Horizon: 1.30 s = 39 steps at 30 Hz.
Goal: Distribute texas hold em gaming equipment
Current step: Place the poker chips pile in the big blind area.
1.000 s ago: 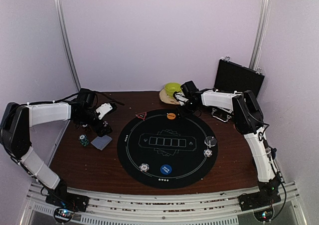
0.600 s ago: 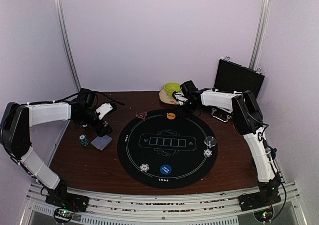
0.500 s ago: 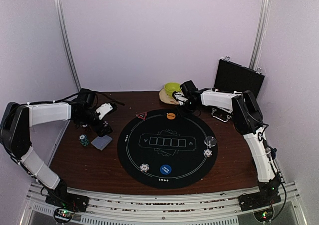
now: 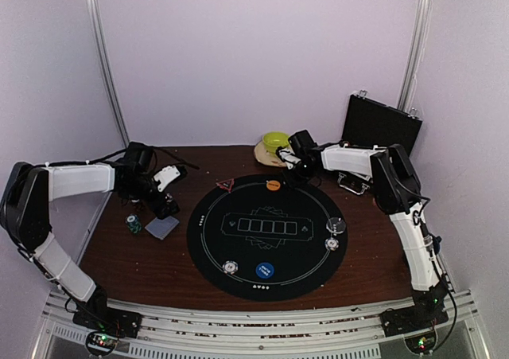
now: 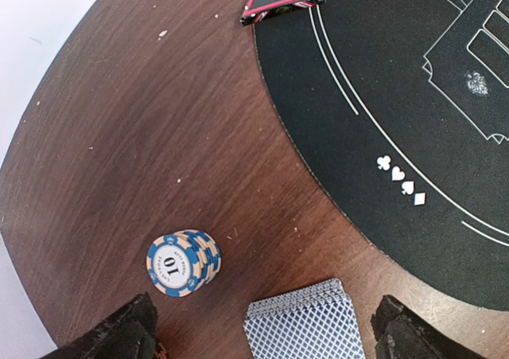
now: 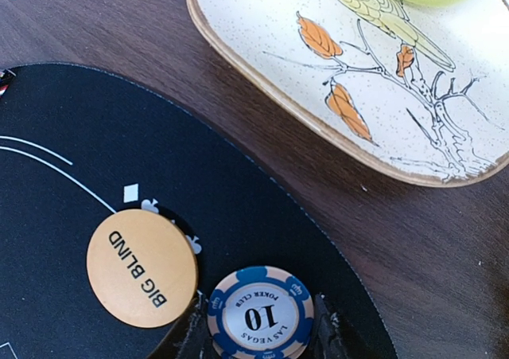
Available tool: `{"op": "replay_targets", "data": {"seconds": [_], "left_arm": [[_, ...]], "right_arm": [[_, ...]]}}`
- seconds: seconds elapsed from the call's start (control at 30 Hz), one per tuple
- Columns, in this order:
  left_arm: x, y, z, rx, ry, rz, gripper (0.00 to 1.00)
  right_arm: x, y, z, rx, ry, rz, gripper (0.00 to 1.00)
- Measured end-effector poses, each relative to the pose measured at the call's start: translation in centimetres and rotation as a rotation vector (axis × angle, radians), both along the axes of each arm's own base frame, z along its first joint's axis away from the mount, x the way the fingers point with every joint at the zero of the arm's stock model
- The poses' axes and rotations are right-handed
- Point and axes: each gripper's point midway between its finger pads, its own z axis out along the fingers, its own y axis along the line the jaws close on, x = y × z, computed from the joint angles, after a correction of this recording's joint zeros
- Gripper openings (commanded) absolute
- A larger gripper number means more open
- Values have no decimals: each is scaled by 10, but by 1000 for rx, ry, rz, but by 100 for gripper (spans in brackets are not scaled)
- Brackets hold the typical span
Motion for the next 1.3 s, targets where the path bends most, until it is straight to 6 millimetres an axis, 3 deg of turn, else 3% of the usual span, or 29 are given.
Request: {"op": "replay_targets", "data": {"seconds": [0.2,0.5,0.83,0.93,1.03,1.2,1.3], "left_arm": [[0,0,-3,3,8,0,98],[0,0,-3,2,8,-1,98],[0,0,-3,2,8,0,98],[0,0,-3,2,8,1,98],[1,2,-3,10,6,8,98],[3,8,-2,32,0,38,98],[6,15,0,36,8,63,98]], "right_arm": [[0,0,0,1,-4,0,50],[-5,-2,0,-10,4,14,52],[-17,-9,10,-42,15,45,88],[-23,-12,26,-58,0,71,100],[-32,-18,56,-72,-41,103,100],[-46,-27,129,-93,-179,145,100],[-62,-38,162,-119,-255,153,100]]}}
